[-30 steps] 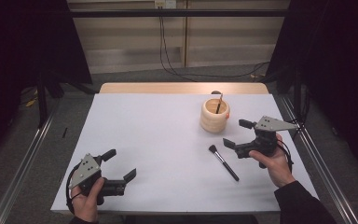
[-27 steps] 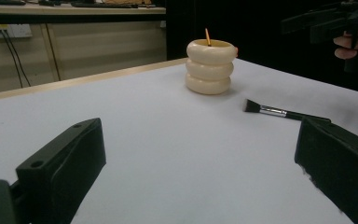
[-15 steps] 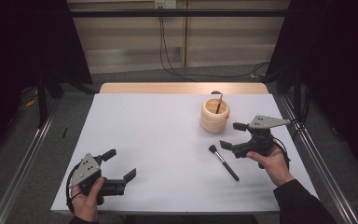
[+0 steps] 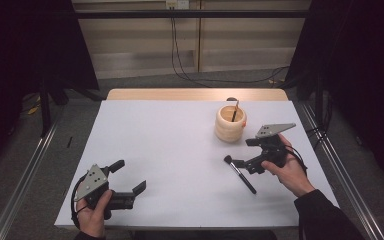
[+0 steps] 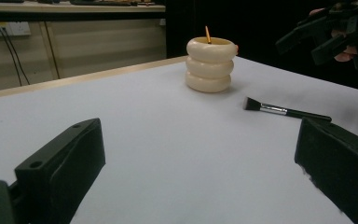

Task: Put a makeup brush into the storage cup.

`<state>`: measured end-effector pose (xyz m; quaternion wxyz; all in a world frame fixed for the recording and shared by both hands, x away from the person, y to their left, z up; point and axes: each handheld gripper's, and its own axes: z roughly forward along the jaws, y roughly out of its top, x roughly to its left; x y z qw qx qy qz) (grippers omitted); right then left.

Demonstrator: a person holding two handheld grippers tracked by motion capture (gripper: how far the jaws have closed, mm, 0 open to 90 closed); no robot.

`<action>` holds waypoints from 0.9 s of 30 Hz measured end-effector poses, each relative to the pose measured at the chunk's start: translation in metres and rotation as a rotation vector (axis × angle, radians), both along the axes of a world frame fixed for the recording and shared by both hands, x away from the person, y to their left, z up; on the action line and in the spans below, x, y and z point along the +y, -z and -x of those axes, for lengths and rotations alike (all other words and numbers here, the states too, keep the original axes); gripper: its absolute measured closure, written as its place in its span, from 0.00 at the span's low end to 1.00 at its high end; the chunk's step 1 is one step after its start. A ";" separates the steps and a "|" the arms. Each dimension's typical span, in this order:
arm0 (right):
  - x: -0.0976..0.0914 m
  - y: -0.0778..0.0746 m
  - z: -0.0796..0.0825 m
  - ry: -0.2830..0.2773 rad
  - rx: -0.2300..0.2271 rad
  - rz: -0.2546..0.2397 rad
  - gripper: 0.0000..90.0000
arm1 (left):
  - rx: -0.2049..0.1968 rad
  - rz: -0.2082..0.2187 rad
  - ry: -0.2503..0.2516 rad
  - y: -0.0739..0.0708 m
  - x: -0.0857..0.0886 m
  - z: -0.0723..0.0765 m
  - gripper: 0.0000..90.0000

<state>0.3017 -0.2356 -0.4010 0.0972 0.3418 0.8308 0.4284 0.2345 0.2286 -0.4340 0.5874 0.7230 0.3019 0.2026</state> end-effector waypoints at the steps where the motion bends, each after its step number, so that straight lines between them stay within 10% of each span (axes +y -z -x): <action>1: 0.001 0.000 -0.001 -0.004 0.011 0.014 0.05 | 0.000 0.000 0.000 0.000 0.000 0.000 0.02; 27: 0.012 0.002 -0.023 -0.067 0.218 0.214 0.23 | 0.001 -0.002 -0.001 0.001 -0.001 -0.001 0.02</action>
